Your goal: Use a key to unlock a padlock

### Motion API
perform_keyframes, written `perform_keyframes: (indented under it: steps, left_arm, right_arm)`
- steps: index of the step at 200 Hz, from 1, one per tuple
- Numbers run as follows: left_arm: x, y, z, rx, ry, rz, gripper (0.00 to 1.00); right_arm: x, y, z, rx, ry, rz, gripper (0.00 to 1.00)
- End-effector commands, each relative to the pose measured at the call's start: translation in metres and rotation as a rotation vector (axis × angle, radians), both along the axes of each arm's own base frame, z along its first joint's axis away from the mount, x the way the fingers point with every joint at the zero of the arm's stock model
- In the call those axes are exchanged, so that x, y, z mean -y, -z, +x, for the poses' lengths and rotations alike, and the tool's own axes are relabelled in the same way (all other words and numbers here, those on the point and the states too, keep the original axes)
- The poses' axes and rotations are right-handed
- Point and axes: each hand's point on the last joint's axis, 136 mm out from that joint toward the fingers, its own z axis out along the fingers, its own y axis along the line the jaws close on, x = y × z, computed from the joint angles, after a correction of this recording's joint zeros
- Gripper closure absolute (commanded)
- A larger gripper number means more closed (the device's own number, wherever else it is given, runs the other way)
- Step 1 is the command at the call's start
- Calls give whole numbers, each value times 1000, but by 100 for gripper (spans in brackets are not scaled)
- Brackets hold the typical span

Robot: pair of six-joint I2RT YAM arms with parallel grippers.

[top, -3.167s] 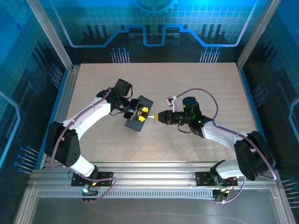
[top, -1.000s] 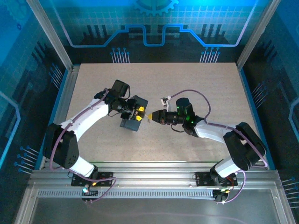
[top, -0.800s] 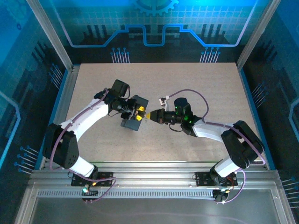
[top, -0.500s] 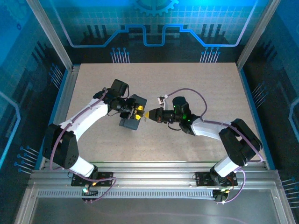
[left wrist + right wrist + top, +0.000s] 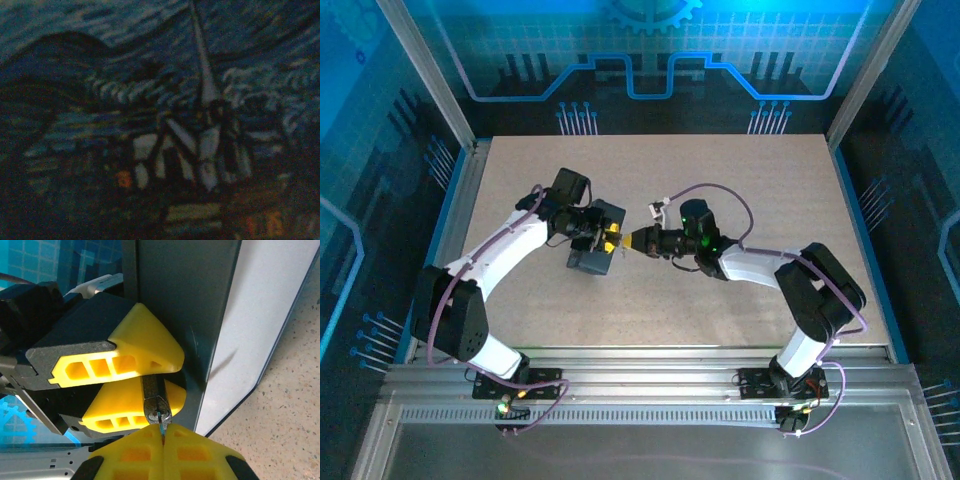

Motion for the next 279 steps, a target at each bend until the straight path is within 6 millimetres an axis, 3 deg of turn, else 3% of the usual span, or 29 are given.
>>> perform_keyframes:
  steps: [1,45,95,108,142,180,194,205,225,279]
  left_arm:
    - [39,-33,-13,46,136,-185,100]
    - [20,-35,-10,49,96,-184,100]
    - [16,-37,-9,52,102,-204,100]
    - [16,-37,-9,52,113,-206,100]
    - [21,-40,-9,44,176,-226,100]
    - [26,-43,-12,32,252,-234,100]
    - [27,-43,-12,28,264,-235,100]
    - [26,-41,-14,20,266,-229,100]
    - [26,-40,-14,18,267,-228,100]
    - [27,-38,-12,20,264,-231,100]
  right_arm:
    - [-33,-71,-34,213,-189,132,89]
    - [10,-59,-32,241,-218,-4,63]
    - [65,-49,-31,217,-232,-112,52]
    - [75,-49,-32,238,-244,-141,53]
    - [89,-49,-29,516,-252,-319,71]
    - [90,-43,-10,1127,-136,-491,73]
    - [86,-61,-1,1296,-72,-502,72]
    - [80,-67,2,1366,-89,-532,73]
    - [63,-56,-2,1508,-177,-633,77]
    - [37,-44,-11,1696,-228,-757,77]
